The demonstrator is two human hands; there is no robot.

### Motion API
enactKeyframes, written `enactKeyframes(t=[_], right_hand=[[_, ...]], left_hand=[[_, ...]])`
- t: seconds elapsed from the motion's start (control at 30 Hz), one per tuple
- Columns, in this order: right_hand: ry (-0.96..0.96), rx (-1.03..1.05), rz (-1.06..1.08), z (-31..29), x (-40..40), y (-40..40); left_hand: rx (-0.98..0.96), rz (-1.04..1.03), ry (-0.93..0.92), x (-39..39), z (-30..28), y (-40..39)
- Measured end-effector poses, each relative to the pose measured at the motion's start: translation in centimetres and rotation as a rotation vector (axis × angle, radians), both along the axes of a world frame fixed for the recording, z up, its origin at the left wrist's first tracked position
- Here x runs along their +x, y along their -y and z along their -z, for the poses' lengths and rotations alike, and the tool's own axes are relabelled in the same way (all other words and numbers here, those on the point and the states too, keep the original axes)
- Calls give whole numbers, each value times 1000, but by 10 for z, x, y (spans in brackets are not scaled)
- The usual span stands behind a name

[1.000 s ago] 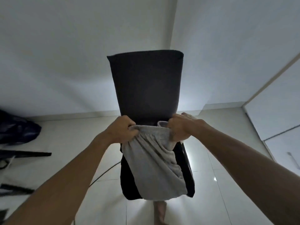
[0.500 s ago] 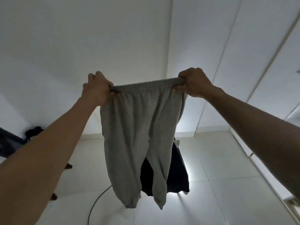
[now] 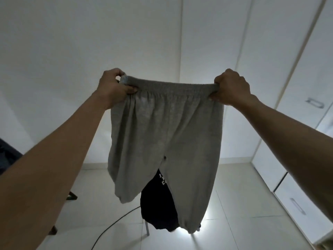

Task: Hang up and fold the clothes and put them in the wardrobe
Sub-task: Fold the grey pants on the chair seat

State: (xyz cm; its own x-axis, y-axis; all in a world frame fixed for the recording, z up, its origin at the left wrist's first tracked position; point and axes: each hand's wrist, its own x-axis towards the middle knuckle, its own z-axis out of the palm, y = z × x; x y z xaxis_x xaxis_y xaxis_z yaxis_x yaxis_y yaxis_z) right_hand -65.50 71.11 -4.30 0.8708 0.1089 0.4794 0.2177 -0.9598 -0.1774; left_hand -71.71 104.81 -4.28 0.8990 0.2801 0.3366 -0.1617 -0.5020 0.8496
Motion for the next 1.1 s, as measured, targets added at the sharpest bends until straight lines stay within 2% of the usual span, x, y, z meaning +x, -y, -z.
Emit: enactKeyframes(t=[0.07, 0.13, 0.2, 0.27, 0.33, 0.43, 0.5, 0.67, 0.73, 0.8, 0.87, 0.97, 1.07, 1.1], right_hand=[[-13, 59, 48, 0, -2, 0], [-72, 148, -24, -1, -16, -14], [-265, 327, -302, -2, -42, -37], [-559, 512, -564, 4, -66, -61], [-660, 601, -658, 19, -80, -76], [-593, 856, -594, 34, -85, -81], [-556, 942, -505, 36, -85, -75], [-508, 1071, -379, 32, -83, -63], [-464, 1166, -389, 23, -83, -63], [-393, 1267, -434, 8, -81, -65], [-325, 1263, -498, -9, -77, -66], [-198, 1006, -562, -28, -74, -63], [-77, 734, -574, -32, -70, -47], [-65, 681, -585, -31, -69, -40]], left_hand=[[-5, -52, -77, 0, -5, 22], [-104, -91, -117, -3, -9, 53], [-228, -95, -118, -7, -14, 85], [-291, -51, -140, -14, -17, 115], [-282, -2, -183, -23, -18, 135], [-166, 112, -274, -40, -21, 148], [-95, 215, -313, -52, -21, 150], [-61, 157, -151, -72, 0, 117], [34, 239, -242, -81, 24, 96], [248, 288, -384, -90, 55, 86], [459, 160, -348, -93, 82, 80], [475, -88, -92, -86, 89, 50], [485, -320, -197, -77, 64, 13], [468, -327, -235, -78, 52, 3]])
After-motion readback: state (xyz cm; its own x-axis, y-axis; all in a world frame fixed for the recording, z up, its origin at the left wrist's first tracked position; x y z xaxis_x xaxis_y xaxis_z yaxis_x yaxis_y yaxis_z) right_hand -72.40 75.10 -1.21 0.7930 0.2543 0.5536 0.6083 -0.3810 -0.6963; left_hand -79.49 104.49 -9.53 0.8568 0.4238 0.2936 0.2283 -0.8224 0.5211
